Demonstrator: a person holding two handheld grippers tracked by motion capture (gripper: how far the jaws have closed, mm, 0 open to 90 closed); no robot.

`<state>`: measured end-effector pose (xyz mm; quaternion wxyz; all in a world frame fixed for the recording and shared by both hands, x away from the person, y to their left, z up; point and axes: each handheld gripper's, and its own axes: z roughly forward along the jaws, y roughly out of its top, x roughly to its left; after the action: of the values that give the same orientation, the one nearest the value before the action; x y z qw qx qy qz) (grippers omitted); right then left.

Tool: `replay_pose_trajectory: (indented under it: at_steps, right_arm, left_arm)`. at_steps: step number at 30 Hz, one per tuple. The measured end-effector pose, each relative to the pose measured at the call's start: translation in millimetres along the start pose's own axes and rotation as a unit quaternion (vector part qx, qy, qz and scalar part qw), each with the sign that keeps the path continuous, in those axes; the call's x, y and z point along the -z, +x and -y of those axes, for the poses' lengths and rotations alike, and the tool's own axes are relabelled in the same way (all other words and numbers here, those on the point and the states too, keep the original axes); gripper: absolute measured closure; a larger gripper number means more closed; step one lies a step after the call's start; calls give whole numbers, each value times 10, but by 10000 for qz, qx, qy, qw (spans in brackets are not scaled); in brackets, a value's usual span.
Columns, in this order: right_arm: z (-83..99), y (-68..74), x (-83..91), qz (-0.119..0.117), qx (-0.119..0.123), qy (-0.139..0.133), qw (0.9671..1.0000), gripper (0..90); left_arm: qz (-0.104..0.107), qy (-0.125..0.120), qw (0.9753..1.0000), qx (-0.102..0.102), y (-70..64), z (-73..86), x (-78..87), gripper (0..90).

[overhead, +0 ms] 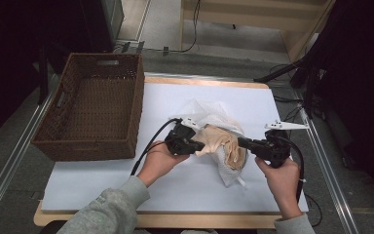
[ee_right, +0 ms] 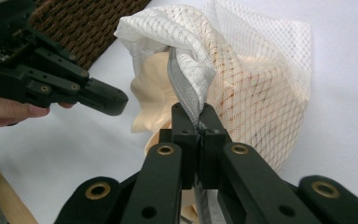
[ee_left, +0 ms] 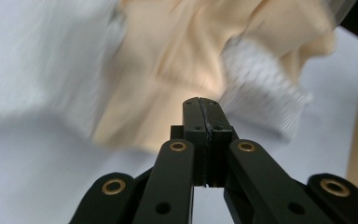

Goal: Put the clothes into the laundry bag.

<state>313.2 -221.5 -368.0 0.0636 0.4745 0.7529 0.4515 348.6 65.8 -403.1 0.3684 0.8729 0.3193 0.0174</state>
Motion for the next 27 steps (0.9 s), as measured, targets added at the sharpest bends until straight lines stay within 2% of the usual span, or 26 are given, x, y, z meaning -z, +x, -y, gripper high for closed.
replay_pose_trajectory:
  at_steps: [5, 6, 7, 11, 14, 15, 17, 19, 21, 23, 24, 26, 27]
  right_arm:
    - [6, -15, -28, -27, -5, 41, 10000, 889]
    - [6, -15, -28, -27, -5, 41, 10000, 889]
    - [1, -16, -39, -31, 6, 39, 10000, 889]
    - [-16, -4, -63, -53, 43, 50, 10000, 889]
    - [-19, 9, -78, -69, 57, 64, 9999, 889]
    - [-26, 15, -89, -80, 63, 79, 9999, 889]
    - [-28, 13, -96, -104, 55, 74, 9999, 889]
    - [-28, 8, -101, -106, 45, 84, 9999, 888]
    - [-26, 4, -98, -106, 46, 88, 9999, 888]
    - [-25, 3, -95, -105, 41, 78, 9999, 888]
    - [-25, 3, -95, -105, 41, 78, 9999, 888]
    - [-23, 2, -99, -114, 46, 93, 9999, 888]
    - [-24, 5, -101, -117, 47, 91, 9999, 888]
  left_arm:
    - [-62, -40, 9997, 235, 152, 236, 2, 900]
    - [-62, -40, 9997, 235, 152, 236, 2, 900]
    - [-134, -45, 9994, 331, 199, 300, -32, 900]
    - [-350, 26, 9987, 370, 300, 387, -159, 900]
    - [-344, -2, 9984, 458, 345, 389, -234, 900]
    - [-267, -17, 9985, 488, 365, 357, -306, 900]
    - [-323, -43, 9988, 374, 345, 311, -361, 900]
    - [-295, -155, 9988, 354, 309, 258, -379, 900]
    - [-232, -264, 9989, 307, 241, 198, -347, 900]
    - [-246, -419, 9987, 149, 146, 118, -281, 900]
    - [-246, -419, 9987, 149, 146, 118, -281, 900]
    - [-248, -532, 9982, 73, 73, 6, -207, 900]
    - [-236, -531, 9983, -9, 25, -98, -182, 900]
